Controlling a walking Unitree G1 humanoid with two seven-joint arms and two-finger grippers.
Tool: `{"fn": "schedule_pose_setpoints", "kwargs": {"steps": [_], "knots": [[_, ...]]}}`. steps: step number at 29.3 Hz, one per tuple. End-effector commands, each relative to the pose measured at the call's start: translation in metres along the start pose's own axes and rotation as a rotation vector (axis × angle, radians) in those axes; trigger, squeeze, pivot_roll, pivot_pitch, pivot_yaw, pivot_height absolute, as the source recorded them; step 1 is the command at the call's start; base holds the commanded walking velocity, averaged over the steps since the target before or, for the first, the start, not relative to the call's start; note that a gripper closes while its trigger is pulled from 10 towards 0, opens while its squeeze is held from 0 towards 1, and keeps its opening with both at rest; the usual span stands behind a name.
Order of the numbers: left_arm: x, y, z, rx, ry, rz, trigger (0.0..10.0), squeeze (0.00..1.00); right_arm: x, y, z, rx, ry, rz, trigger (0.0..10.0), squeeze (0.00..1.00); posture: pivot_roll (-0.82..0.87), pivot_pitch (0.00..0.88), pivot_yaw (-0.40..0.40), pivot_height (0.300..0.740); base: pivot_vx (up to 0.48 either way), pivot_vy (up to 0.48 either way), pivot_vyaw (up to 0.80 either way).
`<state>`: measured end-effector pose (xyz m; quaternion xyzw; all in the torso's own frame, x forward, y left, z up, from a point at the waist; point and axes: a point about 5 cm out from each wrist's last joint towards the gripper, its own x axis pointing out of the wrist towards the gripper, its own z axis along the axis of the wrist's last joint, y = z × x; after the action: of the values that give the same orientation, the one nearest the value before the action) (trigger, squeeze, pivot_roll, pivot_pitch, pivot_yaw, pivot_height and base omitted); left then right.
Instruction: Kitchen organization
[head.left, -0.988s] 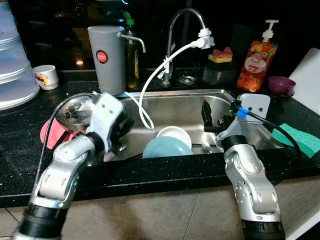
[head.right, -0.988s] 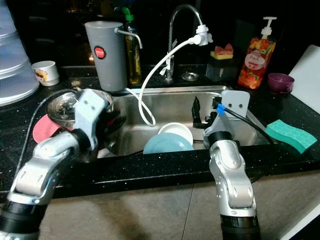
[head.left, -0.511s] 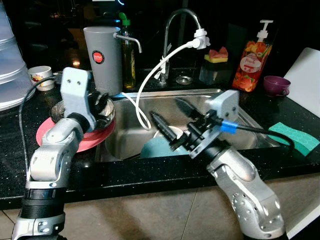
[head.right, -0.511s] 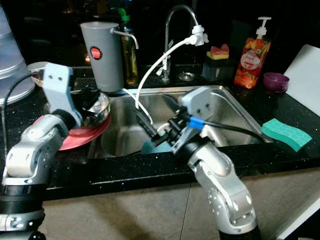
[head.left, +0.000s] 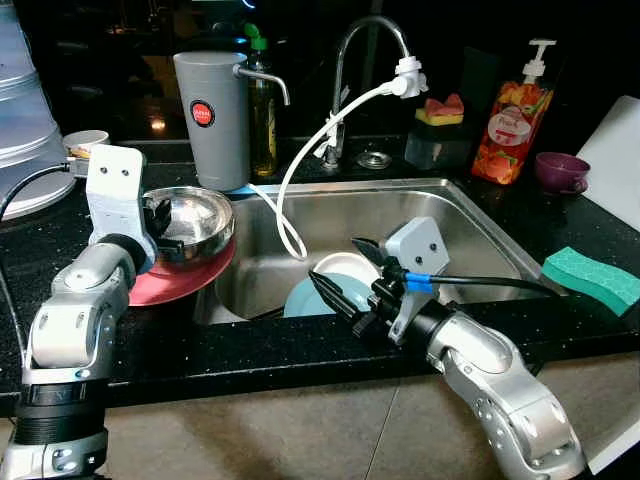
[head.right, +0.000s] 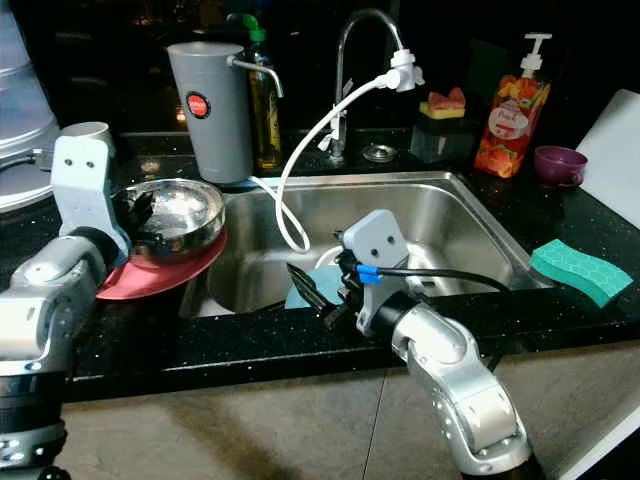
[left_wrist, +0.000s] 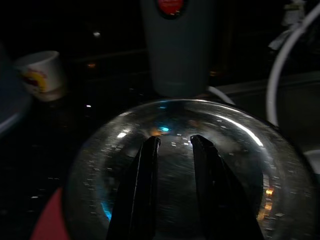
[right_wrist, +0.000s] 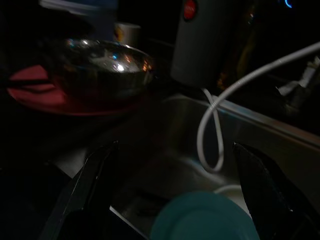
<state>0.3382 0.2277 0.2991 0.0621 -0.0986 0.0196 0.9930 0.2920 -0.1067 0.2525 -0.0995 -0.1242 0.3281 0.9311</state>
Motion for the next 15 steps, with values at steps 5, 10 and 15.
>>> {"fn": "schedule_pose_setpoints", "kwargs": {"steps": [5,10,15], "knots": [[0.003,0.01,0.006,-0.05,-0.005,0.113,10.0,0.0,-0.003,-0.01,0.003,-0.022,-0.014,-0.064,10.0,0.0,0.02,0.101,-0.015,0.74,0.0,0.0,0.0],[0.01,0.019,0.013,-0.082,-0.029,0.229,10.0,0.0,0.0,-0.022,0.008,-0.025,-0.054,-0.179,10.0,0.0,0.03,0.108,-0.011,0.74,0.0,0.0,0.0],[0.014,0.028,0.012,-0.075,-0.007,0.293,10.0,0.0,0.002,-0.027,0.012,-0.005,-0.088,-0.26,10.0,0.0,0.02,0.11,-0.006,0.74,0.0,0.0,0.0]]}}
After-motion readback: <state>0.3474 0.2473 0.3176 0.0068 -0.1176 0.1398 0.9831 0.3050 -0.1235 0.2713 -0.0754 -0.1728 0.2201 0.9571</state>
